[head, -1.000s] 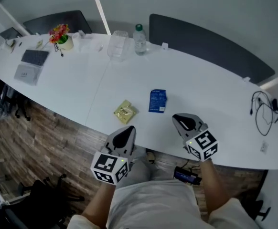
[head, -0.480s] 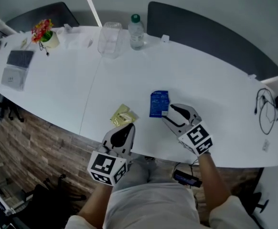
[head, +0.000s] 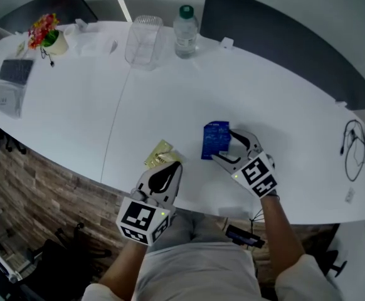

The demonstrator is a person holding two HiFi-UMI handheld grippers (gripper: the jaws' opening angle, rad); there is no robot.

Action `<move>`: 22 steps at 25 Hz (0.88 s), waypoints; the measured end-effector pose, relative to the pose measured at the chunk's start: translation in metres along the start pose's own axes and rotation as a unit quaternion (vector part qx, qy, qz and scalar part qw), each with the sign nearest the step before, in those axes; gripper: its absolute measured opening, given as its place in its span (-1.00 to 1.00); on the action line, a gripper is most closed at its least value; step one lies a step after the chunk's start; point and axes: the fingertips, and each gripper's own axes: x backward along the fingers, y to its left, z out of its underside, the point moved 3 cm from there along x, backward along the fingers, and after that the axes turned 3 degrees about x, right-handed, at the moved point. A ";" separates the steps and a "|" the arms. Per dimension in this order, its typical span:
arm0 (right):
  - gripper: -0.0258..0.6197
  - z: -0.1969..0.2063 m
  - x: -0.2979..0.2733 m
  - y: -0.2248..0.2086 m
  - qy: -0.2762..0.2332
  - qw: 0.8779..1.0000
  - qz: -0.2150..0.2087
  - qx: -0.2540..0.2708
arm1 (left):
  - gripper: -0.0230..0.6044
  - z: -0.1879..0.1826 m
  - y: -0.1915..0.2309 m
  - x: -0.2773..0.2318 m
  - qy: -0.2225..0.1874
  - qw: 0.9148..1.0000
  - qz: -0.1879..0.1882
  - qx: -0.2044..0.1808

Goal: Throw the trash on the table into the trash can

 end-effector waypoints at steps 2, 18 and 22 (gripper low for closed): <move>0.12 0.005 -0.008 -0.002 0.018 1.000 -0.002 0.010 | -0.93 0.003 0.005 -0.004 0.005 1.000 -0.001 0.004; -0.21 0.019 -0.036 -0.012 0.086 0.996 -0.009 0.023 | -0.93 0.010 0.021 -0.015 0.011 1.000 -0.008 0.027; -0.62 0.017 -0.038 -0.010 0.082 0.996 -0.003 0.030 | -0.93 0.014 0.020 -0.014 0.014 0.999 -0.010 0.026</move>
